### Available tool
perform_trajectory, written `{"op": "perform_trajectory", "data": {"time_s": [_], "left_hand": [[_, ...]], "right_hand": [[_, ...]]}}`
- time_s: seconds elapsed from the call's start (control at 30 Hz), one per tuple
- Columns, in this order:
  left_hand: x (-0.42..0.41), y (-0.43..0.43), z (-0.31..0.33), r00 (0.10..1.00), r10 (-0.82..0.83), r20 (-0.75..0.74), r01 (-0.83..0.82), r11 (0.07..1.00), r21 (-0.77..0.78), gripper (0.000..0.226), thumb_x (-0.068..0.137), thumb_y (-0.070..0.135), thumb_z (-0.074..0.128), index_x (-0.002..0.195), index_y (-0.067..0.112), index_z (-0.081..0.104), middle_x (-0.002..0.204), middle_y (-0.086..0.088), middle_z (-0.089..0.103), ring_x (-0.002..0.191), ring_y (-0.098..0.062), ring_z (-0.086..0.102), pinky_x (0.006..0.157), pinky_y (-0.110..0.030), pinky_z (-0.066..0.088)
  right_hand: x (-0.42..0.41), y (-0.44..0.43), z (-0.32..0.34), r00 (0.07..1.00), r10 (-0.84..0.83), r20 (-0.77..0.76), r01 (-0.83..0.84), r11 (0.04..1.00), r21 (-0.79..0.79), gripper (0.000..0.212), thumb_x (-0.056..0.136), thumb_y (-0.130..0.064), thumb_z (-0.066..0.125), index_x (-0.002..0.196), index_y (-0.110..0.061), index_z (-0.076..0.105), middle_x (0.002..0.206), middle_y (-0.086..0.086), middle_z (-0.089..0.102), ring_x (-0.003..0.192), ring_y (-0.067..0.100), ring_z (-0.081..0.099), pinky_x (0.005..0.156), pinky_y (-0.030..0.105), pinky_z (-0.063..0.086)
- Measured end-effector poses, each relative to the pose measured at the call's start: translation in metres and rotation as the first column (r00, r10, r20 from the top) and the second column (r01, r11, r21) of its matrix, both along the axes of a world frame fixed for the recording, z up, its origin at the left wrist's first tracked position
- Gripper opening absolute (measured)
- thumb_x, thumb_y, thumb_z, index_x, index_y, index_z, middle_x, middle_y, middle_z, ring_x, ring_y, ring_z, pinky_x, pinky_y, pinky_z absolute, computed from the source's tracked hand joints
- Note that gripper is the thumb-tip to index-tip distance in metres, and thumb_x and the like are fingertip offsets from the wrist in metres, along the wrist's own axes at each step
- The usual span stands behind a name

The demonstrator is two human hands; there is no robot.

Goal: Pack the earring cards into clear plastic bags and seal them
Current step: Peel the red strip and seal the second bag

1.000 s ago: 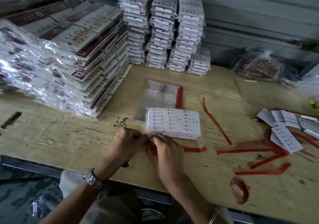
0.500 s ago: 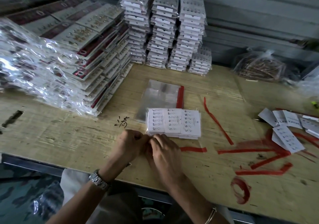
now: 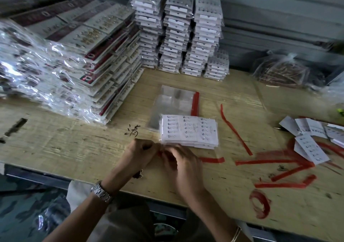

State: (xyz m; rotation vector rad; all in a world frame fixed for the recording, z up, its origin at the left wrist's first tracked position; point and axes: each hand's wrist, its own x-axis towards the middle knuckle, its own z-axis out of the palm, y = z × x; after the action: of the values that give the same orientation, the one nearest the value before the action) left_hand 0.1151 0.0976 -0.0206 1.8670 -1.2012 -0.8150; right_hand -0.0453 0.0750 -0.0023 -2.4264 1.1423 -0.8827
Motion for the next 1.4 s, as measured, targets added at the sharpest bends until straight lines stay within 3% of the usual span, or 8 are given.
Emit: {"op": "perform_trajectory", "data": {"time_s": [0.2, 0.43, 0.53, 0.77, 0.9, 1.17, 1.27, 1.4], "left_hand": [[0.000, 0.001, -0.003, 0.990, -0.021, 0.143, 0.035, 0.995, -0.092, 0.026, 0.088, 0.029, 0.070, 0.064, 0.020, 0.072, 0.052, 0.011, 0.063, 0.043, -0.004, 0.052, 0.044, -0.026, 0.041], [-0.002, 0.000, -0.012, 0.993, 0.051, 0.106, -0.044, 0.997, -0.063, 0.041, 0.074, 0.061, 0.058, 0.065, 0.023, 0.072, 0.052, 0.010, 0.064, 0.039, -0.003, 0.047, 0.039, -0.031, 0.038], [-0.002, -0.002, -0.013, 0.993, 0.062, 0.105, -0.059, 0.998, -0.031, 0.015, 0.083, 0.038, 0.070, 0.071, 0.030, 0.070, 0.044, 0.012, 0.053, 0.039, -0.002, 0.040, 0.042, -0.023, 0.033], [-0.004, -0.002, -0.007, 0.994, 0.067, 0.083, -0.068, 0.998, 0.016, 0.029, 0.087, 0.024, 0.071, 0.059, 0.017, 0.066, 0.041, 0.009, 0.042, 0.039, -0.004, 0.035, 0.041, -0.020, 0.030], [-0.005, 0.000, -0.002, 0.996, 0.060, 0.072, -0.063, 0.997, 0.039, 0.046, 0.089, 0.023, 0.070, 0.045, 0.018, 0.059, 0.038, 0.012, 0.042, 0.036, -0.004, 0.034, 0.039, -0.017, 0.028], [-0.004, -0.001, 0.001, 0.995, 0.069, 0.068, -0.073, 0.995, 0.063, 0.037, 0.089, 0.024, 0.070, 0.058, 0.004, 0.066, 0.039, 0.009, 0.038, 0.037, -0.004, 0.031, 0.038, -0.018, 0.025], [-0.004, -0.001, 0.002, 0.995, 0.068, 0.075, -0.073, 0.995, 0.068, 0.037, 0.088, 0.026, 0.070, 0.059, 0.003, 0.065, 0.040, 0.009, 0.037, 0.039, -0.005, 0.031, 0.040, -0.019, 0.026], [-0.004, -0.001, 0.005, 0.993, 0.050, 0.106, -0.058, 0.996, 0.074, 0.038, 0.088, 0.031, 0.068, 0.058, 0.008, 0.066, 0.042, 0.008, 0.044, 0.040, -0.004, 0.036, 0.043, -0.020, 0.030]], "right_hand": [[0.004, 0.000, 0.006, 0.999, -0.011, -0.043, 0.017, 0.991, 0.134, 0.027, 0.087, -0.007, 0.073, 0.110, -0.022, 0.074, 0.111, -0.009, 0.072, 0.102, 0.007, 0.066, 0.087, 0.026, 0.055], [0.012, -0.001, 0.012, 0.984, -0.022, -0.179, 0.039, 0.995, 0.089, 0.029, 0.075, 0.012, 0.071, 0.090, -0.012, 0.074, 0.095, -0.002, 0.074, 0.084, 0.015, 0.070, 0.069, 0.031, 0.059], [0.015, 0.002, 0.012, 0.979, -0.005, -0.205, 0.022, 0.996, 0.083, 0.025, 0.073, 0.015, 0.071, 0.084, -0.008, 0.072, 0.089, 0.003, 0.073, 0.075, 0.019, 0.070, 0.061, 0.036, 0.059], [0.019, 0.002, 0.012, 0.977, 0.018, -0.212, 0.004, 0.994, 0.106, 0.035, 0.075, 0.019, 0.061, 0.100, -0.004, 0.071, 0.106, 0.008, 0.072, 0.091, 0.025, 0.070, 0.077, 0.038, 0.058], [0.019, 0.006, 0.010, 0.974, 0.043, -0.223, -0.025, 0.996, 0.083, 0.033, 0.066, 0.022, 0.071, 0.093, 0.002, 0.071, 0.101, 0.014, 0.073, 0.084, 0.028, 0.073, 0.067, 0.040, 0.061], [0.020, 0.008, 0.003, 0.966, 0.065, -0.249, -0.068, 0.998, 0.000, 0.040, 0.043, 0.005, 0.093, 0.077, -0.005, 0.075, 0.079, 0.005, 0.073, 0.061, 0.010, 0.070, 0.053, 0.016, 0.055], [0.018, 0.008, -0.002, 0.975, 0.066, -0.213, -0.051, 0.996, 0.074, 0.034, 0.052, 0.008, 0.090, 0.077, -0.004, 0.071, 0.079, 0.007, 0.071, 0.064, 0.015, 0.070, 0.053, 0.018, 0.054], [0.012, 0.007, -0.003, 0.985, 0.077, -0.158, -0.052, 0.987, 0.153, 0.023, 0.073, 0.013, 0.074, 0.093, 0.001, 0.068, 0.095, 0.015, 0.069, 0.085, 0.027, 0.069, 0.074, 0.037, 0.058]]}}
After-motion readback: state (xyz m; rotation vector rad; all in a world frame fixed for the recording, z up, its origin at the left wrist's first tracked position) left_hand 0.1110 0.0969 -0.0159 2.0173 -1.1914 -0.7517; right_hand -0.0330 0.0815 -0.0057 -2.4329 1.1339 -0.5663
